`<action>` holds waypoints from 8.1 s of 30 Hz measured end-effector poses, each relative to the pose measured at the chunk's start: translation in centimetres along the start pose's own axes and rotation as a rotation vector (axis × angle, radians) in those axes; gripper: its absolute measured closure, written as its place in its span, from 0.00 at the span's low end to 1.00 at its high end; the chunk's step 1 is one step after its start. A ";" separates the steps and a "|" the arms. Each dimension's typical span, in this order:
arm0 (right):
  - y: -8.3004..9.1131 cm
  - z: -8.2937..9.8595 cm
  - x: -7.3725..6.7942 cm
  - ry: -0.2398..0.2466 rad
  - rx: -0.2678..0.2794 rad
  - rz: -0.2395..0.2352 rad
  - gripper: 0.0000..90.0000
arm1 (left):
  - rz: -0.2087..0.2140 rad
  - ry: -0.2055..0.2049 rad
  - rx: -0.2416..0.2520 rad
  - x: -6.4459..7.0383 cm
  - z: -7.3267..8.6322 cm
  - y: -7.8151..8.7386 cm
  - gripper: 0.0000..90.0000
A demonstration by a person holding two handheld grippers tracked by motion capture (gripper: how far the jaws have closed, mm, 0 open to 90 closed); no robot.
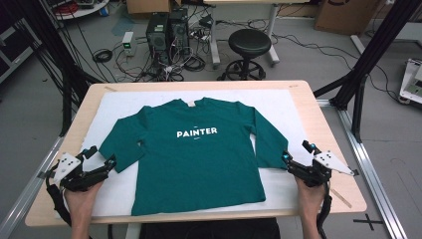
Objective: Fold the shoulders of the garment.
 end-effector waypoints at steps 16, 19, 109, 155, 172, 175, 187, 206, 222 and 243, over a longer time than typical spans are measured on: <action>-0.1 0.0 -0.1 0.005 -0.011 0.001 0.20 | 0.007 -0.009 -0.009 0.1 0.0 -0.1 0.25; -0.1 0.0 0.0 0.006 -0.010 -0.001 0.20 | 0.006 -0.007 -0.010 0.1 0.0 -0.1 0.26; -0.4 -0.1 -0.2 0.018 -0.046 0.019 0.20 | 0.124 0.015 -0.382 1.9 -2.2 -4.5 0.95; -0.5 -0.2 -0.3 0.030 -0.050 0.025 0.20 | 0.433 -0.035 -0.346 14.1 -6.7 -12.9 0.96; -0.6 -0.2 -0.4 0.036 -0.057 0.027 0.20 | 0.538 -0.080 -0.380 18.5 -6.2 -15.4 0.96; -0.6 -0.2 -0.4 0.036 -0.057 0.027 0.20 | 0.556 -0.093 -0.381 19.5 -6.3 -15.7 0.96; -0.6 -0.2 -0.4 0.041 -0.059 0.030 0.20 | 0.592 -0.113 -0.391 21.2 -6.1 -16.3 0.96; -0.7 -0.2 -0.4 0.053 -0.060 0.032 0.20 | 0.646 -0.140 -0.391 24.0 -6.2 -16.5 0.96; -0.7 -0.2 -0.5 0.050 -0.067 0.034 0.20 | 0.659 -0.135 -0.401 24.5 -5.8 -16.9 0.95; -0.6 -0.2 -0.4 0.047 -0.063 0.032 0.20 | 0.677 -0.143 -0.419 25.3 -5.7 -17.1 0.62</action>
Point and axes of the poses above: each handheld gripper's, and its own axes: y roughly backward along the jaws, z roughly out of its underside, x roughly to its right, the point moved 1 cm from there along -y, roughly forward along the jaws, and after that the axes turned 1 degree about z, right-handed, at the moved point
